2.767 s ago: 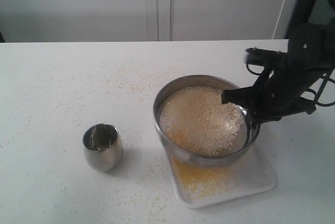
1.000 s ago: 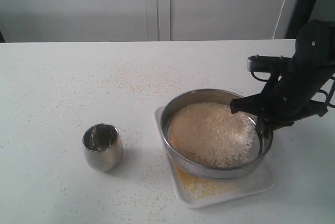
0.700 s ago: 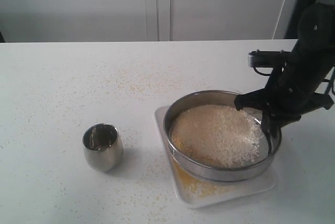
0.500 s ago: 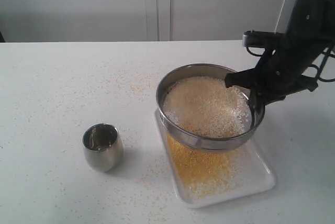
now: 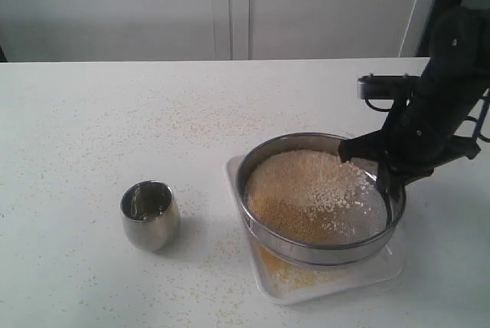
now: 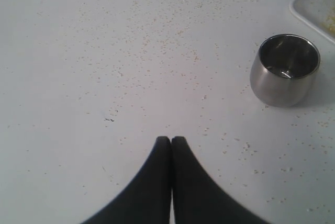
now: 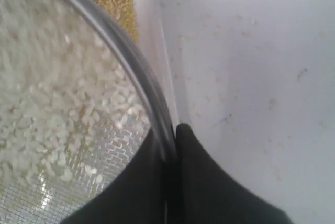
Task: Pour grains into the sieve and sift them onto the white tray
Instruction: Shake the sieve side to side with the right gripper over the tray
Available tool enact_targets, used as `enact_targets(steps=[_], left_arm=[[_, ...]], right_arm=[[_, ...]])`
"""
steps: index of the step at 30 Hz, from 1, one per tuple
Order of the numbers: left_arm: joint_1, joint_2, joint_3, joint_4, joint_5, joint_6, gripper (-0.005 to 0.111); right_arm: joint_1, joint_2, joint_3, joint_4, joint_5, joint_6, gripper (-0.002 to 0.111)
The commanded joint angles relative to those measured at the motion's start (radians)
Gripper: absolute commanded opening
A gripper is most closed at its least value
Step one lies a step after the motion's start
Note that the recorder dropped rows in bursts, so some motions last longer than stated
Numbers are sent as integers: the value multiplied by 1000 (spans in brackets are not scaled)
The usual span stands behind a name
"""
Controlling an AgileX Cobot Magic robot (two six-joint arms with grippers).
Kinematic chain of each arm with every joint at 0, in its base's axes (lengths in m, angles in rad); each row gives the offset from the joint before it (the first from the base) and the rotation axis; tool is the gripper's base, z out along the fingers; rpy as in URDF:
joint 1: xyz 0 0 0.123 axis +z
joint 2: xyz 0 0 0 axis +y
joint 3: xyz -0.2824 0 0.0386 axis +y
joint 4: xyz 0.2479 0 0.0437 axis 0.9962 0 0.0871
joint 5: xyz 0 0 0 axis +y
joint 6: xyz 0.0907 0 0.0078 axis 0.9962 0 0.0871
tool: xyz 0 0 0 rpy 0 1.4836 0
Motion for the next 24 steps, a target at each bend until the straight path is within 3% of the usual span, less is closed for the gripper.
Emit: enact_targets(steps=[1,4,5,9,14,15,19,24], left_arm=[[-6,-5,3,-6,9,-1,0],[-6,-5,3,-6,9,-1,0],[-6,-5,3,-6,9,-1,0],[-6,-5,3,-6,9,-1,0],[-6,-5,3,-9,9,-1,0],[-6,-5,3,-9,9,-1,0],[-6,-5,3,-9,9,-1,0],[-6,-5,3,-9,9,-1,0]], right_arm=[[2,10,-23,66,-203,8,0],[2,-5,-34,19,101,5,0],[4,-19,-12,10,106,5,0],[4,-12,25,31,-283,17,0],[4,-19,-23,30,75,18,0],[4,-30,-8,30,66,16,0],[4,-29,17,60,-266,16,0],[4,-29,-43,44,43,-6,0]])
